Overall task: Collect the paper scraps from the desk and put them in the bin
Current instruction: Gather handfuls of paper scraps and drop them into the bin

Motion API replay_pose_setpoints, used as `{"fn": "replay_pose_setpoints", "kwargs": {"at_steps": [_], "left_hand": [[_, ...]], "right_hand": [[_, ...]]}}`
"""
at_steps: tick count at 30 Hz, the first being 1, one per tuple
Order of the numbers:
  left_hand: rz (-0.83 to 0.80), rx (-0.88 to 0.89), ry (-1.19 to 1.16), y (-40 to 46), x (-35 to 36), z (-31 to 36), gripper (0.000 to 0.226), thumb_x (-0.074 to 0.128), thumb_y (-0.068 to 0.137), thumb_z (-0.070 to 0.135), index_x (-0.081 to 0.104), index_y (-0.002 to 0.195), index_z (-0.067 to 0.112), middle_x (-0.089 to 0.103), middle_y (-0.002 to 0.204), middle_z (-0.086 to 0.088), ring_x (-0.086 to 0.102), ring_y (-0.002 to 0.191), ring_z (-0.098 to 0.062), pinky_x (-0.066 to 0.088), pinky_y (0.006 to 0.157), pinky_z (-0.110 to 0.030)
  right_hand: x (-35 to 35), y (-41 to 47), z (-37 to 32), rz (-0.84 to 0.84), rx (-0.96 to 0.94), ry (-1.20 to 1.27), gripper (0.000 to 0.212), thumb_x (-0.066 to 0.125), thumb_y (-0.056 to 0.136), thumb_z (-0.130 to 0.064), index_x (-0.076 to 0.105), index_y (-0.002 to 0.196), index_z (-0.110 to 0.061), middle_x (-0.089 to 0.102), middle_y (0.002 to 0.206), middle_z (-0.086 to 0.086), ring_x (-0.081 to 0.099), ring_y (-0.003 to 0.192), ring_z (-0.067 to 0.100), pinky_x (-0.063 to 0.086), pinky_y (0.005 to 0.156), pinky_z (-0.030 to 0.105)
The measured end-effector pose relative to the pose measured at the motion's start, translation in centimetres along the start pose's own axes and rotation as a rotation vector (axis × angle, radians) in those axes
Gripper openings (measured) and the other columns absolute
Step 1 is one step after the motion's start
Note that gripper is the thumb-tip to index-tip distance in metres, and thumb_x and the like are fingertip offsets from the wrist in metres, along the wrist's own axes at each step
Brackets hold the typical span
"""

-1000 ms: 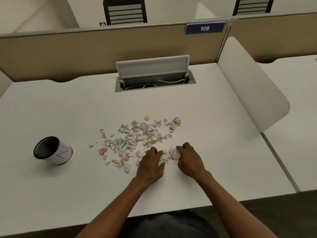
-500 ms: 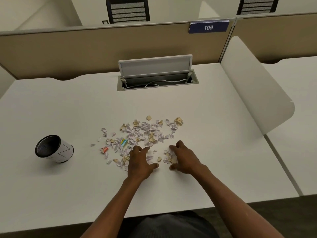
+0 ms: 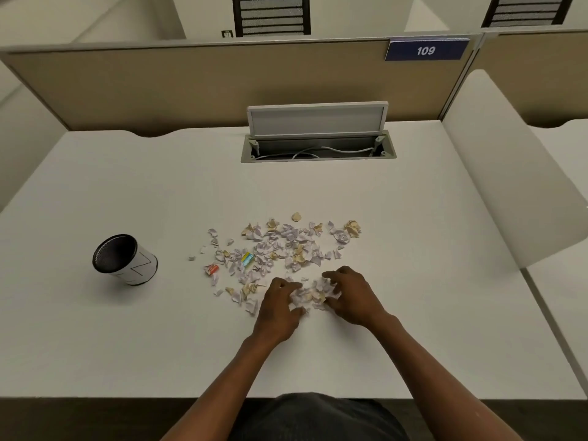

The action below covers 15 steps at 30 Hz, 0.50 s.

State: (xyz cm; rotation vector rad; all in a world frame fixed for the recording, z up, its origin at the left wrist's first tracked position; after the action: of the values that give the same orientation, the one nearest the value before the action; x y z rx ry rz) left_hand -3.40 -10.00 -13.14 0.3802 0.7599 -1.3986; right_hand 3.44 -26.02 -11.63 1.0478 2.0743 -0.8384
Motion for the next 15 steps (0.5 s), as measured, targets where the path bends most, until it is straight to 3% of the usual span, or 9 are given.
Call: {"fn": "replay_pose_setpoints", "kwargs": {"at_steps": [5,9,13,15], "left_hand": [[0.102,-0.027,-0.016,0.3,-1.9,-1.3,0.078,0.087,0.073,0.031,0.049,0.140,0.030,0.042,0.125,0.009,0.056,0.093,-0.006,0.047,0.075,-0.014],[0.045,-0.101,0.091,0.6,-2.4,-3.1,0.104,0.090,0.065,0.047,0.034,0.152,0.029,0.031,0.140,0.003,0.051,0.115,-0.018,0.053,0.094,-0.034],[-0.041,-0.054,0.096,0.9,-1.1,-2.1,0.097,0.091,0.064,0.042,0.044,0.146,0.019,0.034,0.134,0.001,0.054,0.117,-0.021,0.052,0.094,-0.029],[-0.055,-0.038,0.074,1.0,-0.7,-1.4,0.090,0.091,0.064,0.040,0.050,0.141,0.018,0.036,0.132,0.002,0.056,0.111,-0.019,0.054,0.090,-0.028]], "right_hand": [[-0.9,0.5,-0.4,0.045,0.019,0.021,0.063,0.071,0.078,-0.024,0.055,0.139,-0.024,0.057,0.126,0.003,0.062,0.106,0.022,0.055,0.090,0.036],[0.1,0.6,-0.8,-0.051,0.038,-0.115,0.064,0.060,0.083,-0.024,0.047,0.146,-0.022,0.046,0.141,0.004,0.051,0.124,0.026,0.052,0.097,0.037],[1.0,0.6,-1.6,-0.149,-0.012,-0.096,0.063,0.054,0.085,-0.015,0.045,0.148,-0.019,0.046,0.142,0.005,0.052,0.126,0.026,0.049,0.099,0.035],[0.1,0.5,-1.4,-0.139,-0.004,-0.069,0.067,0.058,0.085,-0.025,0.042,0.149,-0.021,0.049,0.139,0.004,0.055,0.124,0.025,0.049,0.099,0.033]]}}
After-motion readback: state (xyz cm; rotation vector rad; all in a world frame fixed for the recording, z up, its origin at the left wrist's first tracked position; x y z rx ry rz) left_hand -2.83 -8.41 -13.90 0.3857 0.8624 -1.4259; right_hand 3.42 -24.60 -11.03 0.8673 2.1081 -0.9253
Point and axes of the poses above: each hand's wrist, its own y-axis towards the middle knuckle, its own x-axis out of the palm, z = x × y, the point moved 9 cm from there along y, towards the middle knuckle
